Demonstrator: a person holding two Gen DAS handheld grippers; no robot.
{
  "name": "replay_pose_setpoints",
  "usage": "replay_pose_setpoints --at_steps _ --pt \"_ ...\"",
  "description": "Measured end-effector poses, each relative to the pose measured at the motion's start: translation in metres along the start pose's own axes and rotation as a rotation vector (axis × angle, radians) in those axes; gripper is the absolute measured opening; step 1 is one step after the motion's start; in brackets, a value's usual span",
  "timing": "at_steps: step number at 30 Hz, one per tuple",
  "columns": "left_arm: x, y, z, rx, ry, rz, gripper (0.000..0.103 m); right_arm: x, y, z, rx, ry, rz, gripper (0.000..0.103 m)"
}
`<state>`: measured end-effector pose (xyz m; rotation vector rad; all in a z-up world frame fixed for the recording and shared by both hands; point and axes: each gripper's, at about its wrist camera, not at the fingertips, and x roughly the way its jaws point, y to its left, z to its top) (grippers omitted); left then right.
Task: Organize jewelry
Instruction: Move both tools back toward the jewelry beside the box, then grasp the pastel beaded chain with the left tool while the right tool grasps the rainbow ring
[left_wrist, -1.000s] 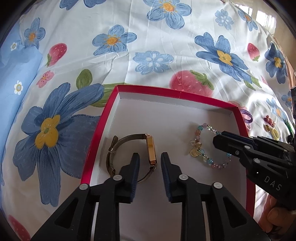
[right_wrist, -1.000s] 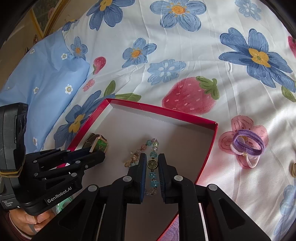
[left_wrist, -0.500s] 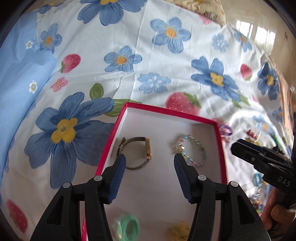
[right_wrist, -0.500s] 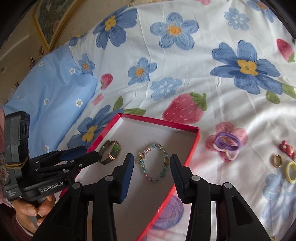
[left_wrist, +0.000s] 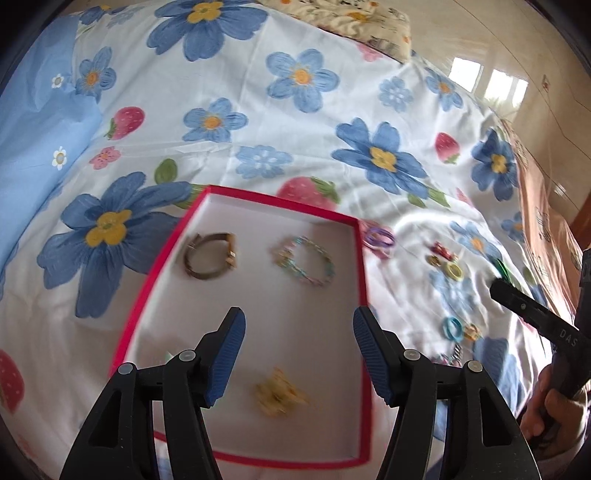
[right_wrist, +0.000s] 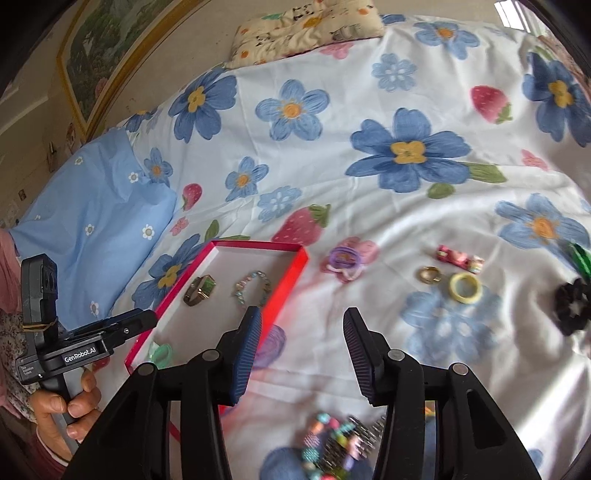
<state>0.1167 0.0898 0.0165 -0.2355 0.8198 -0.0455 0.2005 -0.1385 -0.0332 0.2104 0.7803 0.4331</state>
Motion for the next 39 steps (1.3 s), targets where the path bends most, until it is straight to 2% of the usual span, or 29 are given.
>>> replay_pose_setpoints --at_steps 9,20,33,39 --pt "-0.004 -0.028 -0.011 0.062 0.027 -0.047 0.061 -0.034 -0.041 -0.033 0.069 0.0 -0.077 0.048" --pt "0.013 -0.068 -0.026 0.164 0.09 -0.091 0.061 -0.041 -0.059 -0.05 0.094 0.013 -0.088 0.048" --pt "0.059 -0.102 -0.033 0.242 0.174 -0.105 0.06 -0.019 -0.074 -0.058 0.066 0.077 -0.132 0.046" --pt "0.084 -0.121 -0.033 0.294 0.201 -0.111 0.059 -0.004 -0.078 -0.055 0.048 0.103 -0.141 0.04"
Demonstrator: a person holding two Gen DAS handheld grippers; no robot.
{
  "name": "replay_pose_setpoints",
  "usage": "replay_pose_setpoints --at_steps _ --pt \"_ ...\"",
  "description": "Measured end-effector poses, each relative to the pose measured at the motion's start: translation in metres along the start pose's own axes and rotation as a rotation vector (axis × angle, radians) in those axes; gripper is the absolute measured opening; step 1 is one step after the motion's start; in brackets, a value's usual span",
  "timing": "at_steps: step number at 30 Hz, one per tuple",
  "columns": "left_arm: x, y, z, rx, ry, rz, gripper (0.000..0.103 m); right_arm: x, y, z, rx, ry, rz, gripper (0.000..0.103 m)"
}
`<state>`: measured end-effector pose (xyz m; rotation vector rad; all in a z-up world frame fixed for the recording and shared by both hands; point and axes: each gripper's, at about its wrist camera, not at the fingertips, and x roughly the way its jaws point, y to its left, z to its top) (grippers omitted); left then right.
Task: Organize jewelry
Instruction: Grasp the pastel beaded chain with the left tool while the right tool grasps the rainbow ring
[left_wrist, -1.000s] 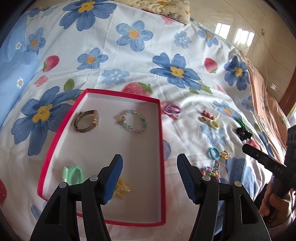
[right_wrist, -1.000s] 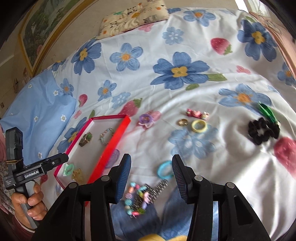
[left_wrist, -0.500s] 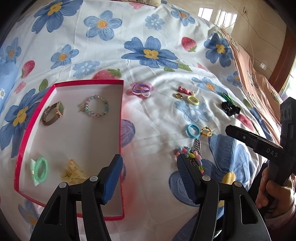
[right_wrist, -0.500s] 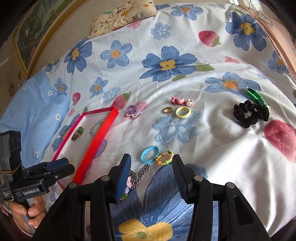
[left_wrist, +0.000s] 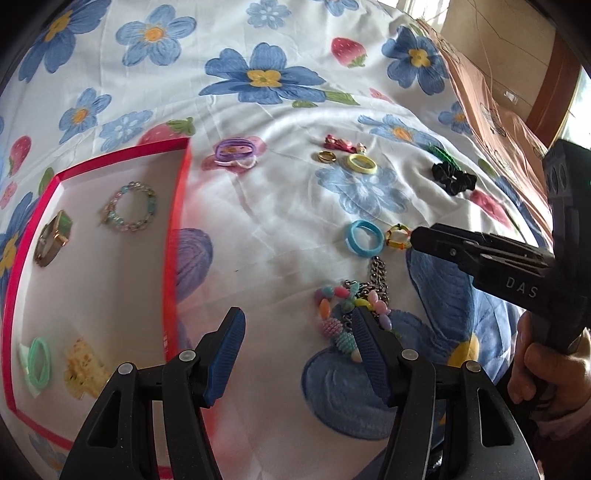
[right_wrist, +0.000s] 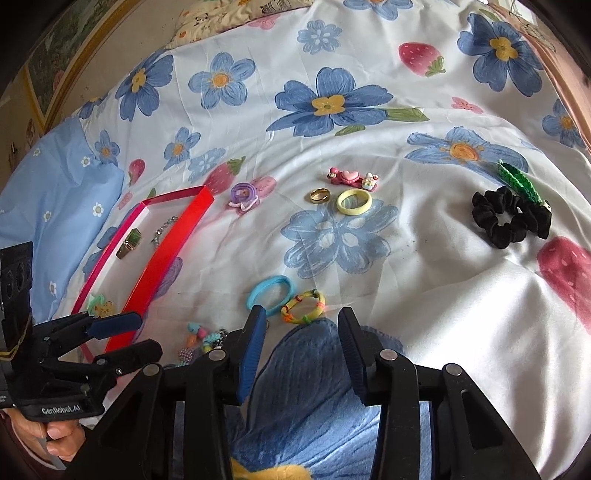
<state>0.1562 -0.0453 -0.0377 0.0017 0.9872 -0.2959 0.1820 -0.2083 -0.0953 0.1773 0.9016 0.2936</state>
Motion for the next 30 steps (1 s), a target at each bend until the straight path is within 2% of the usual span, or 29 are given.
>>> replay_pose_setpoints --at_steps 3,5,6,8,9,10,11,12,14,15,23,30 --pt "0.016 -0.005 0.004 0.024 0.027 -0.002 0.053 0.009 -0.001 0.003 -0.004 0.016 -0.003 0.036" --pt "0.025 -0.008 0.003 0.035 0.045 -0.003 0.044 0.015 -0.001 0.004 -0.01 0.027 -0.008 0.033" --pt "0.031 -0.01 0.003 0.046 0.053 -0.002 0.035 0.017 -0.001 0.004 -0.011 0.032 -0.009 0.032" --pt "0.036 -0.013 0.004 0.061 0.05 0.006 0.031 0.022 -0.001 0.004 -0.016 0.041 -0.01 0.029" --pt "0.037 -0.014 0.005 0.066 0.047 0.005 0.025 0.024 -0.001 0.004 -0.019 0.044 -0.013 0.028" --pt "0.038 -0.015 0.005 0.069 0.047 0.002 0.016 0.027 -0.002 0.003 -0.02 0.048 -0.016 0.025" --pt "0.039 -0.014 0.005 0.07 0.048 -0.003 0.012 0.028 -0.003 0.002 -0.02 0.051 -0.02 0.021" --pt "0.039 -0.013 0.005 0.068 0.046 -0.009 0.012 0.029 -0.003 0.002 -0.022 0.051 -0.026 0.018" --pt "0.037 -0.012 0.004 0.066 0.038 -0.018 0.011 0.028 -0.004 0.001 -0.021 0.049 -0.037 0.006" --pt "0.036 -0.011 0.005 0.063 0.031 -0.022 0.011 0.027 -0.005 0.001 -0.015 0.046 -0.034 0.004" --pt "0.0 0.002 -0.001 0.021 -0.039 -0.051 0.011 0.003 -0.006 0.001 0.015 -0.001 -0.008 0.003" --pt "-0.04 0.014 -0.007 -0.009 -0.117 -0.06 0.01 -0.012 0.012 0.006 0.004 -0.027 0.037 0.003"
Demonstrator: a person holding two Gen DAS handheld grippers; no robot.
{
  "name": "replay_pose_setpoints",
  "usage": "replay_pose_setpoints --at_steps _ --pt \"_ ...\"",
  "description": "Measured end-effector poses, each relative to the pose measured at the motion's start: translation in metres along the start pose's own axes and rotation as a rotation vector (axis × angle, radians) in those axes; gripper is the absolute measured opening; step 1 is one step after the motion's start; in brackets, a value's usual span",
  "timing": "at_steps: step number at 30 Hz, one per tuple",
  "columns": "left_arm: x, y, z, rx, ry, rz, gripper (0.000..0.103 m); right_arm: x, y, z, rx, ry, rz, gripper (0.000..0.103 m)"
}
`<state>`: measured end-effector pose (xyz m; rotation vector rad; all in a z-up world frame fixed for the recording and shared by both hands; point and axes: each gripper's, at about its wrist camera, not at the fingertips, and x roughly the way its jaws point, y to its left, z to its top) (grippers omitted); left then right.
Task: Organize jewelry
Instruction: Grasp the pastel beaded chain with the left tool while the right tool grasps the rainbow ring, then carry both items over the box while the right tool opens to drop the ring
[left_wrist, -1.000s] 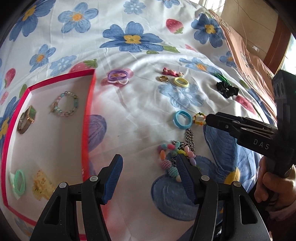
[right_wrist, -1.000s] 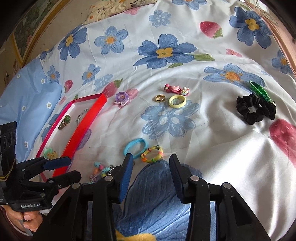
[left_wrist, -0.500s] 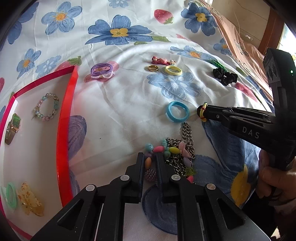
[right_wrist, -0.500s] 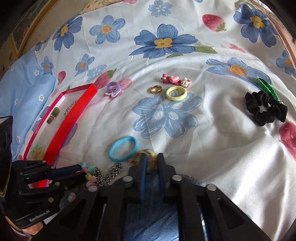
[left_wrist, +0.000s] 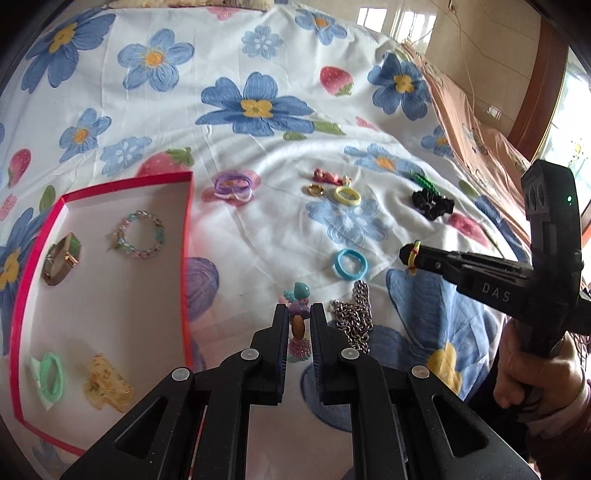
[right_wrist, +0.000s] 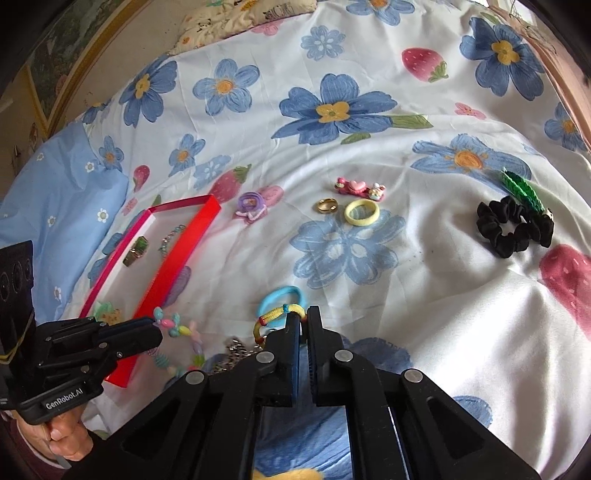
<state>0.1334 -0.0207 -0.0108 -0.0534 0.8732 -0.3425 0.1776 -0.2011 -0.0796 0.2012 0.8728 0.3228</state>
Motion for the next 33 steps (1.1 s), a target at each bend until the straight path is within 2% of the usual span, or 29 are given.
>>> replay_pose_setpoints --at_steps 15,33 --pt "-0.054 0.036 -0.009 -0.078 -0.094 0.023 0.01 0.003 0.054 0.003 -0.069 0.01 0.091 0.003" --pt "-0.083 0.091 -0.011 -0.192 -0.156 0.077 0.01 0.04 0.126 0.02 -0.175 0.049 0.194 0.003"
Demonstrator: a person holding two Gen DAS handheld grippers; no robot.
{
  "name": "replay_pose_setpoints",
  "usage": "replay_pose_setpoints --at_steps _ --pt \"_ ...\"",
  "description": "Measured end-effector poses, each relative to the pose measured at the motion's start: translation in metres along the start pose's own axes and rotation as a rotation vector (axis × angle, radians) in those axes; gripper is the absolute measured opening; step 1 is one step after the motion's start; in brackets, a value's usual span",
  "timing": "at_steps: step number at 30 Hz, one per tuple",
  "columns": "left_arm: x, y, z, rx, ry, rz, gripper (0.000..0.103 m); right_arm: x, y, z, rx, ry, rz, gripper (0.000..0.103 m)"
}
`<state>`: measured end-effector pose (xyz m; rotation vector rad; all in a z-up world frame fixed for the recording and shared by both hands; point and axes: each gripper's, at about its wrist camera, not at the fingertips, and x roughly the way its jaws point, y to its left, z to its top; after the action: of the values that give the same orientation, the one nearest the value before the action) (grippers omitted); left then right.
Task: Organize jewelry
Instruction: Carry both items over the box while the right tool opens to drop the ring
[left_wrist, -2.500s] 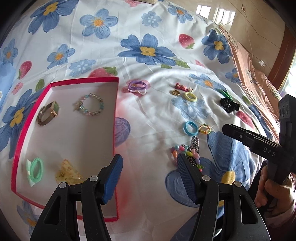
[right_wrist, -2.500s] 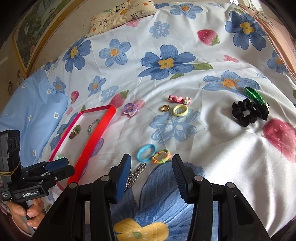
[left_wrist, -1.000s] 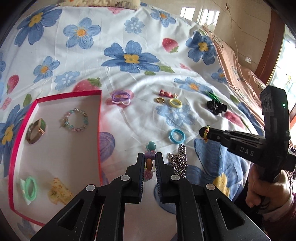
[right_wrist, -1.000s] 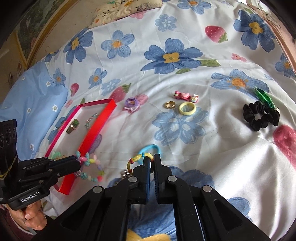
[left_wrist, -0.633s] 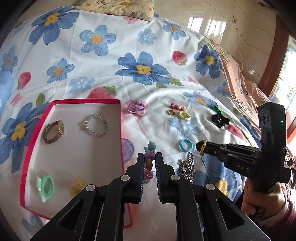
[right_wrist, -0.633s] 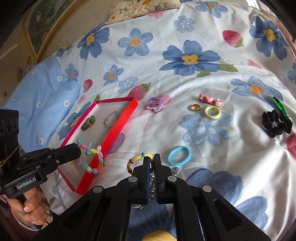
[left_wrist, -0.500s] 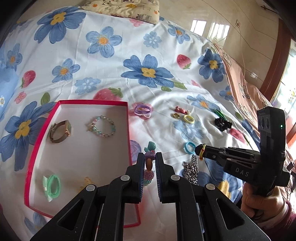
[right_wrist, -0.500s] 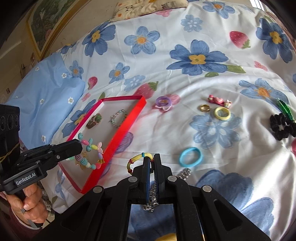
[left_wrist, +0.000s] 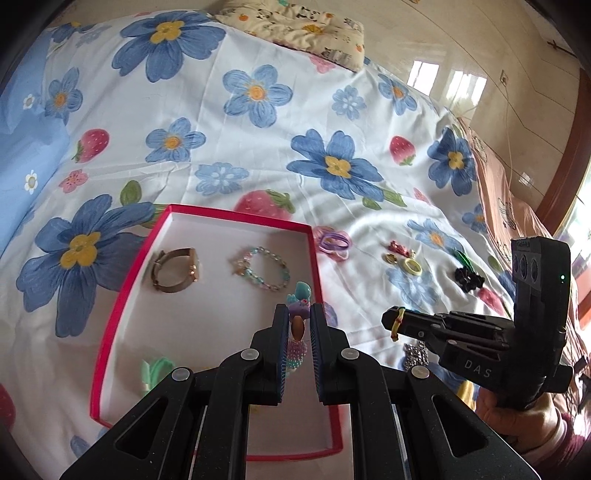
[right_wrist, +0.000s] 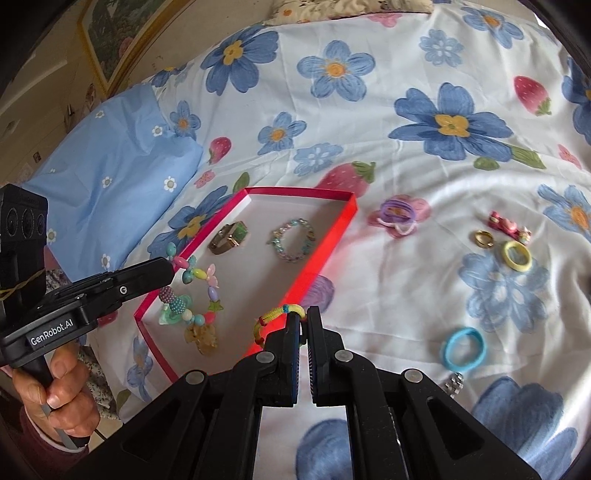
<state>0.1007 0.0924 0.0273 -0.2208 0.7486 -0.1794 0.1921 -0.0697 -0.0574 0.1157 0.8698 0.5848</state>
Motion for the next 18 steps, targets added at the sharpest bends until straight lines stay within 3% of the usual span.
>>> replay_pose_setpoints --at_steps 18 --pt "0.04 0.058 0.016 -0.124 0.04 0.024 0.01 0.083 0.029 0.028 -0.065 0.098 0.045 0.003"
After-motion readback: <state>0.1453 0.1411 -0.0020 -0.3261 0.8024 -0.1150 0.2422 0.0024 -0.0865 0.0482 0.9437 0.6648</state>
